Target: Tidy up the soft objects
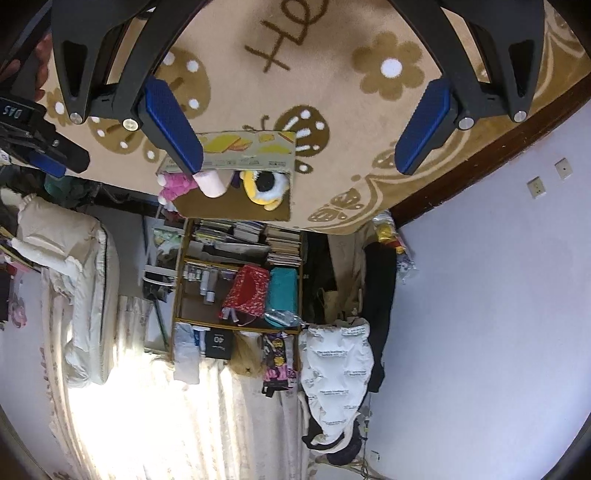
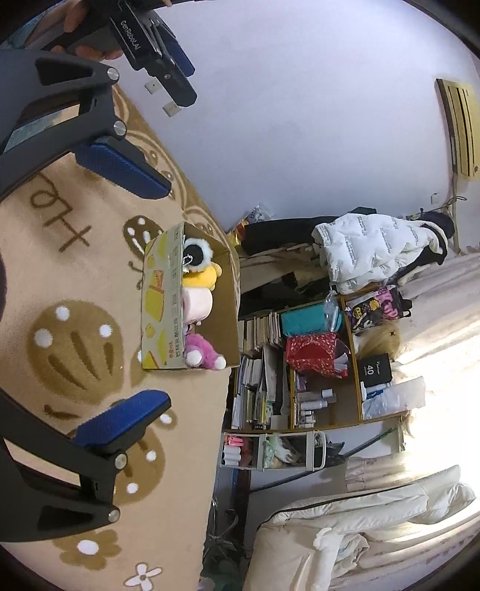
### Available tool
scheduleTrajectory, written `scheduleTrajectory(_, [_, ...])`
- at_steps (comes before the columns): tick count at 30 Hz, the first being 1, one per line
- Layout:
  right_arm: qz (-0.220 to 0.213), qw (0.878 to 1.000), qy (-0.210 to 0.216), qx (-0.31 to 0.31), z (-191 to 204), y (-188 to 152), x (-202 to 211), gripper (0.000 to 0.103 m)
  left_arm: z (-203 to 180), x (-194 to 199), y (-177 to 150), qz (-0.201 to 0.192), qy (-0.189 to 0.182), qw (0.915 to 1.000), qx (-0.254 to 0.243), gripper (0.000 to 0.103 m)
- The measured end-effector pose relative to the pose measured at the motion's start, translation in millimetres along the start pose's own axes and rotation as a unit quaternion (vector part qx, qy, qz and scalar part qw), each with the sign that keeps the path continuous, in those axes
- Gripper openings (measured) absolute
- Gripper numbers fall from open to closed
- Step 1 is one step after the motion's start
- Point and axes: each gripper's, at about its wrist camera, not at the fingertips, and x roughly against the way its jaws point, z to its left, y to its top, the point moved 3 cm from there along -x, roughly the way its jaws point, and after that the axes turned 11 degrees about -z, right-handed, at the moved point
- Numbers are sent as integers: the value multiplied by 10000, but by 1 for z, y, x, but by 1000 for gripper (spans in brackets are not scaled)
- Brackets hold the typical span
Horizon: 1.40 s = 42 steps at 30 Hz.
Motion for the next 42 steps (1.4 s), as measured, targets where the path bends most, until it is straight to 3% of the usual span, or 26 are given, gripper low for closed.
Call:
scheduleTrajectory(5, [-92,9999,1,123,-5,-8,2,103,3,0,-7,-95,5,9999,82,103])
scheduleTrajectory(10, [-153,9999,-27,47,-11,-13,1,103,2,-8,-18,118,48,9999,55,103])
scheduleTrajectory(42, [69,9993,-375,-55,-25,-26,-1,103,-6,-18,-32,322,150,9991,-218,103])
